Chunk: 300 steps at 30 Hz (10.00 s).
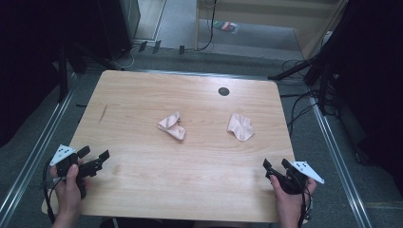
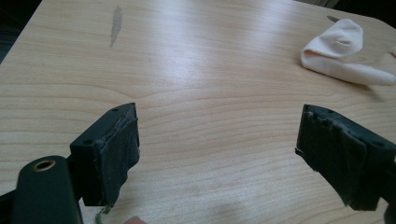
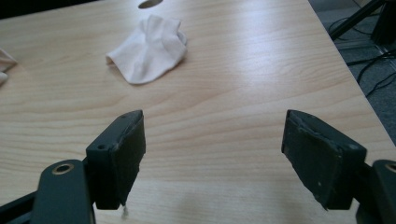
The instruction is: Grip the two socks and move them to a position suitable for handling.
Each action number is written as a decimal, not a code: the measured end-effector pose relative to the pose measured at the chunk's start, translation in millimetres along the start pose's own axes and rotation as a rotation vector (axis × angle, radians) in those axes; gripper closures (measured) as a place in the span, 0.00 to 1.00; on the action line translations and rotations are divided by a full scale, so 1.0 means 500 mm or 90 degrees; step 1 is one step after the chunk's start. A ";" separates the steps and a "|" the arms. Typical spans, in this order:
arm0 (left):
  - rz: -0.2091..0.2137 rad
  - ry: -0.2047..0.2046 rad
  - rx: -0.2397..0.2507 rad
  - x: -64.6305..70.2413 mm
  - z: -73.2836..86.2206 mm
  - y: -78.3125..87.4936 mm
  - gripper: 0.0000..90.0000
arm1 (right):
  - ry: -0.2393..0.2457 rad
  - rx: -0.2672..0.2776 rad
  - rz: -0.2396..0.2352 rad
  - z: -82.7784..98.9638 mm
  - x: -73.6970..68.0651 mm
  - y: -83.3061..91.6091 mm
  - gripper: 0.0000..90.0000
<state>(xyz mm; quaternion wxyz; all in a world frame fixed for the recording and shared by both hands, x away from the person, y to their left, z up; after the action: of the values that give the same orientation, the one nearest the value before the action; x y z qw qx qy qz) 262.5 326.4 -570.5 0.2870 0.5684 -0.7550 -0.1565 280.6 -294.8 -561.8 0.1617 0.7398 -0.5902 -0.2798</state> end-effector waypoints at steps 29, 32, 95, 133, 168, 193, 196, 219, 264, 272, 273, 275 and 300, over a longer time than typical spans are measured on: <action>-0.008 0.007 0.009 -0.001 0.001 0.002 0.15 | 0.120 -0.083 0.010 -0.171 -0.191 -0.206 0.28; -0.007 0.010 0.009 -0.002 0.001 0.002 0.15 | 0.105 -0.099 0.042 -0.170 -0.184 -0.245 0.24; -0.009 0.006 -0.002 0.000 0.000 -0.002 0.16 | 0.136 -0.003 -0.094 -0.178 -0.328 -0.001 0.89; -0.030 -0.033 0.019 0.044 -0.010 0.014 0.16 | 0.233 -0.097 -0.211 0.030 -0.528 -0.063 0.57; 0.154 -0.170 -0.054 0.327 0.004 -0.092 0.16 | 0.222 -0.199 -0.184 0.046 -0.437 -0.134 0.54; 0.207 -0.202 -0.154 0.380 0.039 -0.104 0.11 | 0.285 -0.144 -0.257 -0.041 -0.532 -0.044 0.97; 0.203 -0.207 -0.159 0.395 0.039 -0.109 0.11 | 0.293 -0.132 -0.281 -0.057 -0.550 -0.026 0.97; -0.053 -0.455 -0.134 0.319 0.048 -0.085 0.99 | 0.171 -0.236 -0.262 0.002 -0.405 -0.089 0.99; 0.190 -0.164 -0.199 0.289 0.013 -0.093 1.00 | 0.193 -0.206 -0.231 0.016 -0.376 -0.097 0.98; 0.167 -0.176 -0.199 0.246 0.011 -0.064 1.00 | 0.201 -0.220 -0.240 0.045 -0.383 -0.068 0.99; 0.167 -0.174 -0.204 0.243 0.015 -0.065 1.00 | 0.204 -0.225 -0.239 0.049 -0.381 -0.069 0.99; 0.162 -0.185 -0.214 0.240 0.024 -0.070 1.00 | 0.207 -0.227 -0.221 0.054 -0.377 -0.071 0.99; 0.146 -0.090 -0.041 0.179 -0.019 -0.087 0.30 | 0.183 -0.132 -0.244 -0.033 -0.427 -0.111 0.48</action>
<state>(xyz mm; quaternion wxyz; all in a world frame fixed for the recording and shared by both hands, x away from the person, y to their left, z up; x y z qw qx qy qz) 284.7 228.9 -564.7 0.2673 0.4564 -0.8278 -0.1869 302.9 -76.6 -532.6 0.2626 0.8500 -0.3782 -0.2561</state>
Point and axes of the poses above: each handheld gripper's, and its own axes: y roughly backward along the jaws, z roughly out of its underside, x roughly to its right, the point moved 4 cm from there along -y, roughly forward along the jaws, and after that the axes turned 8 degrees about -x, right-handed, at the moved point
